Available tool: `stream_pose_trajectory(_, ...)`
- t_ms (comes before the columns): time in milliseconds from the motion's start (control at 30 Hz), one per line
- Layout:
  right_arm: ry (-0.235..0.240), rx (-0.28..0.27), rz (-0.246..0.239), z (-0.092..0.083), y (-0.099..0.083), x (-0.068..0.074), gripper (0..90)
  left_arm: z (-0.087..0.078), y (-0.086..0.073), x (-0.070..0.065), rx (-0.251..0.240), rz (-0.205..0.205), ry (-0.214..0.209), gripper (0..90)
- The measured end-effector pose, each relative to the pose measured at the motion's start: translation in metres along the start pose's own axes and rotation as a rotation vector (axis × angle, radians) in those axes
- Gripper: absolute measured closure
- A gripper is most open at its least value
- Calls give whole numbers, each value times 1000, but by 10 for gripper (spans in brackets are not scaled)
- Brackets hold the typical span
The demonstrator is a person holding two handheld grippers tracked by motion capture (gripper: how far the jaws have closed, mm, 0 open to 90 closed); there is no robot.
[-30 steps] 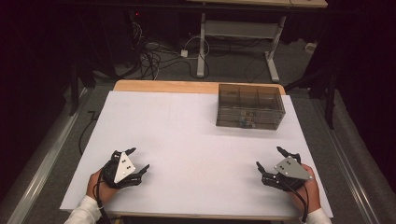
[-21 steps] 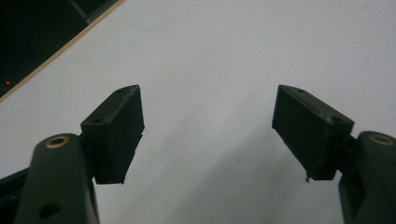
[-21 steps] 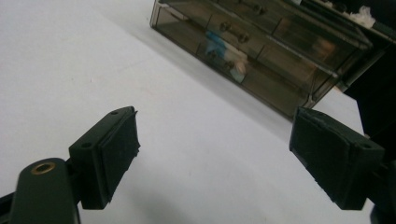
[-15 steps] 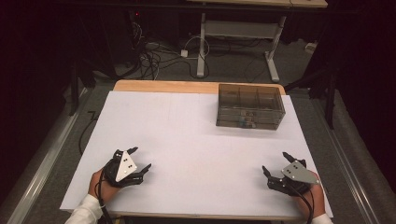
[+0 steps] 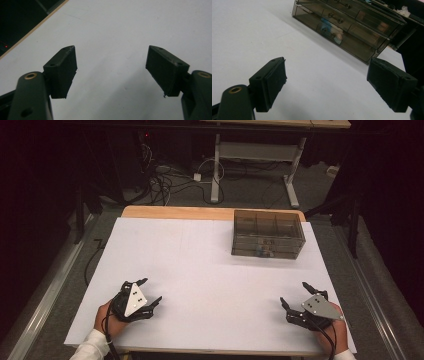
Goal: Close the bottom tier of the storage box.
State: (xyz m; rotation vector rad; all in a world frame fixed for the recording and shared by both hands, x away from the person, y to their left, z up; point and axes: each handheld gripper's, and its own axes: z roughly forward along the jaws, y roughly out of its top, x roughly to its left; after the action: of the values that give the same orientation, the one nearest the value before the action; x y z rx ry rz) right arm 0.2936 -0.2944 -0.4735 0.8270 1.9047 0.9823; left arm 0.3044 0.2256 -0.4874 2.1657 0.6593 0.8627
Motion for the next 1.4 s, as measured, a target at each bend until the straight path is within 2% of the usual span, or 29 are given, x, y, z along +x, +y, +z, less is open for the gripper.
stream_pose_trajectory(67, -4, -7, 9, 0, 1, 1, 167, -1, 0, 1, -6, -9, 2, 242)
stream_pose_trajectory(233, -2, -13, -4, 1, 2, 2, 167, 1, 0, 3, -6, -11, 1, 242)
stream_pose_trajectory(333, 3, -3, 0, 3, 0, 1, 167, 1, 1, 3, -7, -12, 1, 242)
stream_pose_trajectory(500, -4, -14, -4, 0, 0, 1, 168, 2, 1, -1, 4, 5, 2, 242)
stream_pose_trajectory(867, 6, -23, -15, -1, 1, 5, 168, 1, 2, -2, -2, 6, 1, 242)
stream_pose_trajectory(1400, 33, -4, -35, 1, -2, 12, 174, 6, 4, -1, 8, 11, 5, 242)
